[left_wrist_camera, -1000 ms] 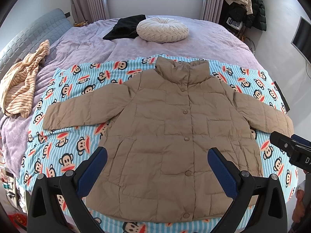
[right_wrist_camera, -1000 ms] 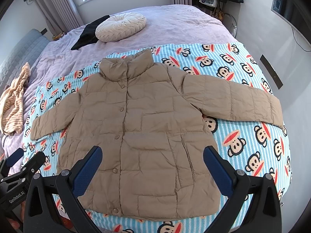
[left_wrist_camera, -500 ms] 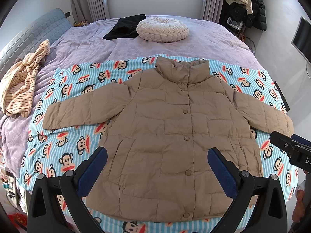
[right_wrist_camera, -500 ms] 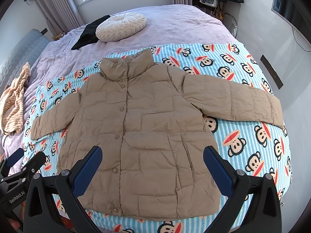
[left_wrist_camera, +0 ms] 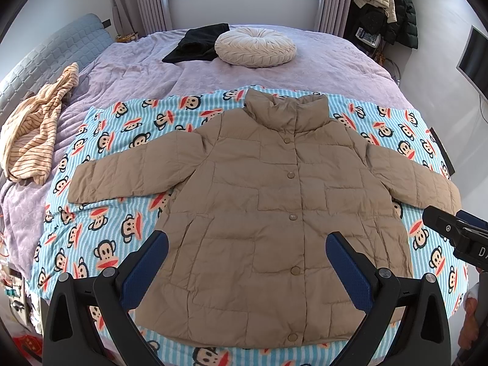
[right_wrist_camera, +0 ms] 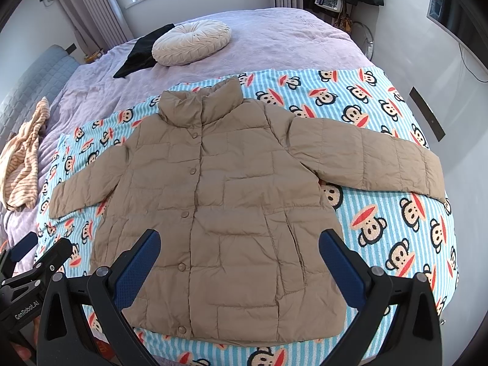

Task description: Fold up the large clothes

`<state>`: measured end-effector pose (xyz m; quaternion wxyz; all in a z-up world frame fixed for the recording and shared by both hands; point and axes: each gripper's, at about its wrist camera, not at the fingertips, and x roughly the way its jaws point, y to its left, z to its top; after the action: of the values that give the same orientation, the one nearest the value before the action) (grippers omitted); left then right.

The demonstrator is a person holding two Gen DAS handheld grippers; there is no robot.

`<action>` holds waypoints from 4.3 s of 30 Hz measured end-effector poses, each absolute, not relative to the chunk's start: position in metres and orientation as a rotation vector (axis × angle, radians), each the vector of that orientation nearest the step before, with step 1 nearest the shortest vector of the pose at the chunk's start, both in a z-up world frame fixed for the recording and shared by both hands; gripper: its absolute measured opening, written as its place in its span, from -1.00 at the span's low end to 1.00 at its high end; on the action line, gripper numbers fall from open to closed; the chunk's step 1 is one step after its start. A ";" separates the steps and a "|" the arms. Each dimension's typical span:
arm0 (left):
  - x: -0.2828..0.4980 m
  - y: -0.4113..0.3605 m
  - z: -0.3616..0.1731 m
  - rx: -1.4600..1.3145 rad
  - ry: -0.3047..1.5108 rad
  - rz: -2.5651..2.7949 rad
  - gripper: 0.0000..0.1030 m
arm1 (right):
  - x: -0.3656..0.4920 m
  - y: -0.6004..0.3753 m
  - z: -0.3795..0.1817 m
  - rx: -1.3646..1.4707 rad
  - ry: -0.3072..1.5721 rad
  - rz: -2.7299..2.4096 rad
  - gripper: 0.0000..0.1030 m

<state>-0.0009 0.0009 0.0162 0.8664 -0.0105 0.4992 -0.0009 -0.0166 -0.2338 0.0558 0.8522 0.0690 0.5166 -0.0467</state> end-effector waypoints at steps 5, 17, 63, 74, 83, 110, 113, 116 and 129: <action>0.000 0.001 0.016 -0.022 1.047 -0.002 1.00 | -0.017 -0.234 0.056 0.146 1.087 -0.098 1.00; -0.001 0.001 0.016 -0.021 1.046 0.000 1.00 | -0.016 -0.235 0.056 0.146 1.088 -0.098 1.00; 0.165 0.306 -0.260 -0.870 1.176 -0.147 1.00 | 0.108 -0.017 -0.137 0.277 1.417 0.133 -0.32; 0.202 0.408 -0.259 -0.846 1.015 0.136 0.47 | 0.166 0.021 -0.153 0.256 1.323 0.249 -0.32; 0.210 0.400 -0.204 -0.687 0.916 0.078 -0.84 | 0.233 0.070 -0.190 0.284 1.263 0.295 -0.75; 0.222 -0.078 -0.190 0.153 1.032 -0.488 0.25 | 0.105 -0.230 -0.145 0.515 1.166 -0.030 -0.82; 0.205 -0.078 -0.180 0.171 0.989 -0.489 0.65 | 0.105 -0.233 -0.150 0.517 1.171 -0.029 -0.82; 0.194 -0.055 -0.170 0.161 0.992 -0.516 0.65 | 0.105 -0.223 -0.146 0.492 1.170 -0.019 -0.81; 0.213 0.150 -0.178 -0.187 1.056 -0.082 0.65 | 0.131 -0.033 -0.119 -0.350 1.028 0.225 0.71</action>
<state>0.2133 0.1502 -0.1777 0.8589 -0.0889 0.5029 -0.0392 0.1310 -0.0331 -0.1194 0.8502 -0.1664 0.4879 0.1069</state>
